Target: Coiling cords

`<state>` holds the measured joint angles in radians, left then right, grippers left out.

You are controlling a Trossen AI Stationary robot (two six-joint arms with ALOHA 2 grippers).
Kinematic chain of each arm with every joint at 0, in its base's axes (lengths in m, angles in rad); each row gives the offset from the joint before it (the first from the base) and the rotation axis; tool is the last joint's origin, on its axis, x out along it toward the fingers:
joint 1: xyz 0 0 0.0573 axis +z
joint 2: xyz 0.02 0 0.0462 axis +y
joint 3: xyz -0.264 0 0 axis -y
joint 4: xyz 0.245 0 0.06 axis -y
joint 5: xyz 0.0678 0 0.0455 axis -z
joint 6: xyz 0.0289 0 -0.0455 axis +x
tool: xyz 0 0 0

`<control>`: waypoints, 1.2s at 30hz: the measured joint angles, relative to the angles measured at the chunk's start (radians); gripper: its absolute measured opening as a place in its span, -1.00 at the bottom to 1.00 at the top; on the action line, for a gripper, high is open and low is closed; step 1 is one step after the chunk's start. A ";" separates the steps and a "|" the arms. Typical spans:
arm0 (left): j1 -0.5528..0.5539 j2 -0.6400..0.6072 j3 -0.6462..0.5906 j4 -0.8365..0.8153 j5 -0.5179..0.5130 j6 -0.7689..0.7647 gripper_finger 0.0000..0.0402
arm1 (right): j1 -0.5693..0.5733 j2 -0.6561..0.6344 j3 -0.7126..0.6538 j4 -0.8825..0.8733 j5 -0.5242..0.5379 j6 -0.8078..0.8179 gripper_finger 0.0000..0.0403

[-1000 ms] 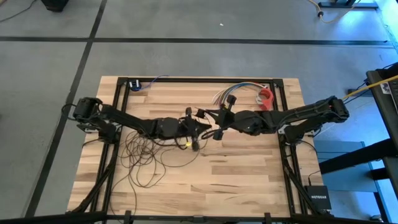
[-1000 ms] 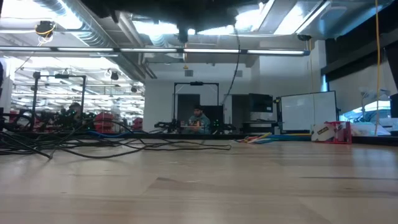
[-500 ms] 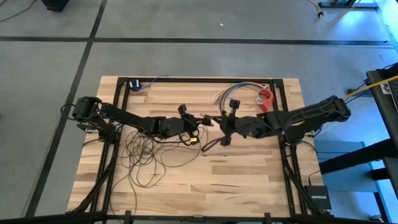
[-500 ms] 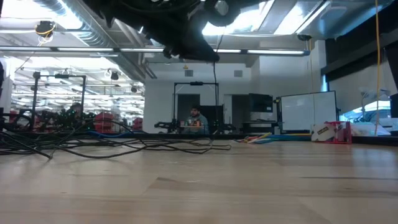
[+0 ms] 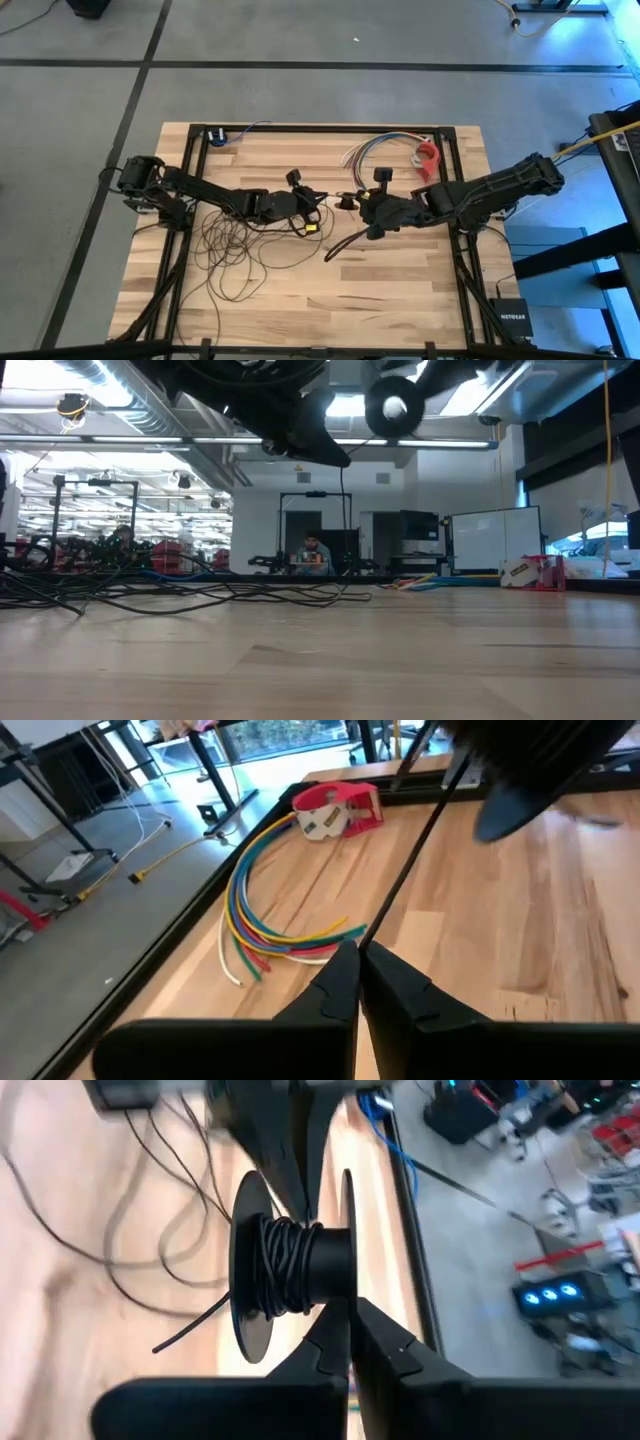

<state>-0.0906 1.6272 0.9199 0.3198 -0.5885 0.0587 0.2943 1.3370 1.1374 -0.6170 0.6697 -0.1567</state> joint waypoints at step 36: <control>0.011 0.008 0.002 -0.056 0.140 -0.105 -0.84 | -0.156 0.187 -0.003 -0.016 0.169 0.019 -0.98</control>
<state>-0.0796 1.6352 0.9215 0.2638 -0.4484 -0.0459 0.1379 1.5243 1.1343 -0.6333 0.8383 -0.1377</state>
